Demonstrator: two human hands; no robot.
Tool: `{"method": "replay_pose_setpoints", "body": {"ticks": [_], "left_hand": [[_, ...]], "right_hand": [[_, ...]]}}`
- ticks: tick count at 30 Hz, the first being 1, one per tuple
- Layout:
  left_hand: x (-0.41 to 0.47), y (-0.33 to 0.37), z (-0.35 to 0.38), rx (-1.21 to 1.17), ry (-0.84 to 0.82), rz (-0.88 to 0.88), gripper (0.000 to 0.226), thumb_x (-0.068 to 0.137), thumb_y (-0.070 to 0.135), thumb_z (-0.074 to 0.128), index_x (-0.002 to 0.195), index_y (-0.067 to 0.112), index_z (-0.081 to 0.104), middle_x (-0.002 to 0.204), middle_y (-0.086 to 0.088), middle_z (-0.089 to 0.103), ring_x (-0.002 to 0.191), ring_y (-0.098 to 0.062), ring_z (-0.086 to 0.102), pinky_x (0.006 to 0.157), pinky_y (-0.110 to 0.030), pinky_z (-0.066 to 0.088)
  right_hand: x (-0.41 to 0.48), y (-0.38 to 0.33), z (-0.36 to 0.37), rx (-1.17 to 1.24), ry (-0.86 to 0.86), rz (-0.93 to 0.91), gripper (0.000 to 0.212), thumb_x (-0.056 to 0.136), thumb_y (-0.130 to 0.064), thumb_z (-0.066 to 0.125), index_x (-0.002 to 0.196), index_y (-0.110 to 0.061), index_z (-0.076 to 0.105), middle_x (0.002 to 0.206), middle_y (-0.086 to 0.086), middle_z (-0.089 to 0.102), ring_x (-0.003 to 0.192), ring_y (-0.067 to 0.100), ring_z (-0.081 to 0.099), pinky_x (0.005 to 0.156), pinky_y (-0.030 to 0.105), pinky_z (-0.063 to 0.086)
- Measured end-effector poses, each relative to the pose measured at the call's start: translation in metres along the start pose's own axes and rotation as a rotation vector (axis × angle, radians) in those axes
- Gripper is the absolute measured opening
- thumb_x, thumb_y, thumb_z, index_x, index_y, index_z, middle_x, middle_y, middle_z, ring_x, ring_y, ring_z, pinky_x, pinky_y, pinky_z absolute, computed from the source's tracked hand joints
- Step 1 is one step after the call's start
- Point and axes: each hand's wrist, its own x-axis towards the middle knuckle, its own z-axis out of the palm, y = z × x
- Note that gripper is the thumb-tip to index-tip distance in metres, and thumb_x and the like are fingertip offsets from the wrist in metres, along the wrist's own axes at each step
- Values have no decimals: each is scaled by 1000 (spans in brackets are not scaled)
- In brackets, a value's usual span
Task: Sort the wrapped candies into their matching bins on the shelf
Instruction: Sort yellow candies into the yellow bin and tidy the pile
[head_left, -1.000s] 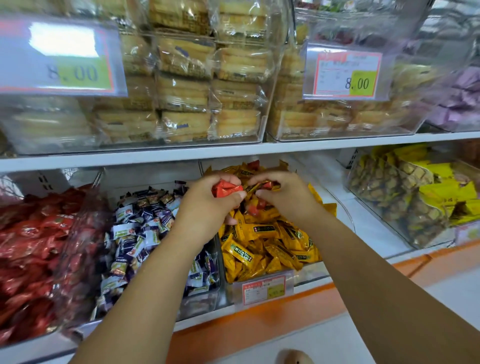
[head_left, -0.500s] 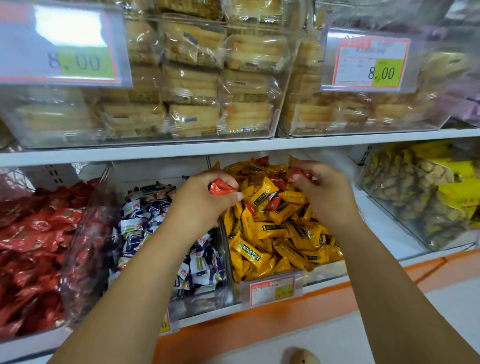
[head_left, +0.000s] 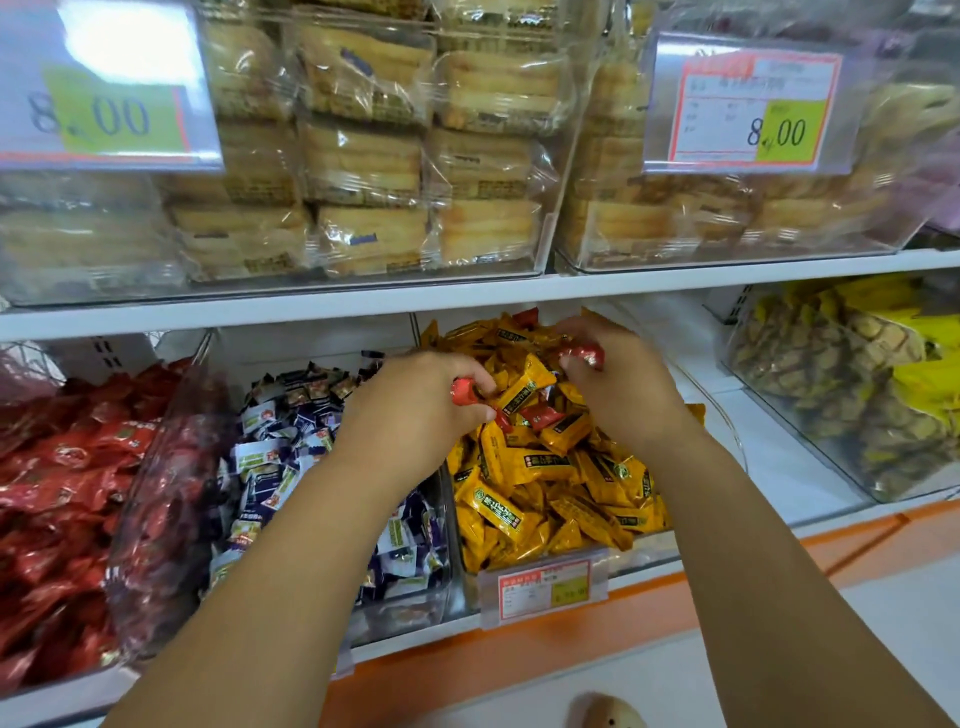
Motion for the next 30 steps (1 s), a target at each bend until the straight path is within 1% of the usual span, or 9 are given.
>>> {"method": "replay_pose_setpoints", "body": {"ticks": [3,6,8,11,16,19,22,26,30], "left_hand": [[0,8,3,225,-17,62,21,87,55,57,105,47,63,99,15,50,89,-7,47,65,-25,39],[0,11,6,335,-16,77,26,88,57,52,112,48,61,97,13,43,100,-12,53,67,-26,41],[0,13,7,377,-17,65,29,89,57,53,116,49,59,97,11,41,105,-14,54,67,-26,42],[0,16,11,419,24,54,29,89,54,54,118,49,58,113,8,52,108,-15,55,64,-25,35],[1,17,17,450,89,16,25,91,42,57,115,47,60,117,7,55,103,-19,58,62,-26,35],[3,16,21,465,103,10,28,92,37,56,118,48,58,118,6,55,103,-20,59,61,-26,36],[3,15,24,463,140,9,20,92,40,57,110,44,64,110,7,56,98,-19,59,57,-24,33],[3,12,20,309,120,-24,15,90,51,55,96,42,66,93,12,49,87,-13,56,56,-23,38],[0,-2,4,-223,4,-90,6,89,43,60,86,41,65,80,20,55,70,0,51,60,-22,40]], "right_hand": [[-4,-7,-20,-35,-54,-10,25,99,-20,48,117,-31,60,106,-9,57,80,5,50,60,20,37],[-13,-14,-29,-124,-185,46,13,95,-34,55,101,-30,65,97,-11,59,81,5,53,60,19,40],[-20,-16,-22,-257,-223,102,21,87,-49,61,94,-30,67,94,-10,61,81,8,55,62,24,43],[-26,-16,-5,-430,-232,137,38,77,-63,63,99,-33,68,101,-7,64,92,15,60,68,28,47],[-30,-18,5,-509,-154,130,28,82,-55,61,92,-30,69,91,-6,66,84,17,60,64,25,45],[-31,-17,6,-413,-134,138,20,84,-52,62,88,-34,68,89,-11,64,82,13,57,64,25,43],[-31,-13,1,-223,-136,175,14,81,-51,67,82,-37,67,82,-19,58,85,7,55,66,26,45],[-29,-8,-11,-43,-137,223,13,78,-44,73,80,-31,70,81,-20,59,83,7,57,63,25,42],[-31,-9,-24,140,-133,282,18,79,-38,74,88,-22,72,93,-8,64,89,13,58,66,26,41]]}}
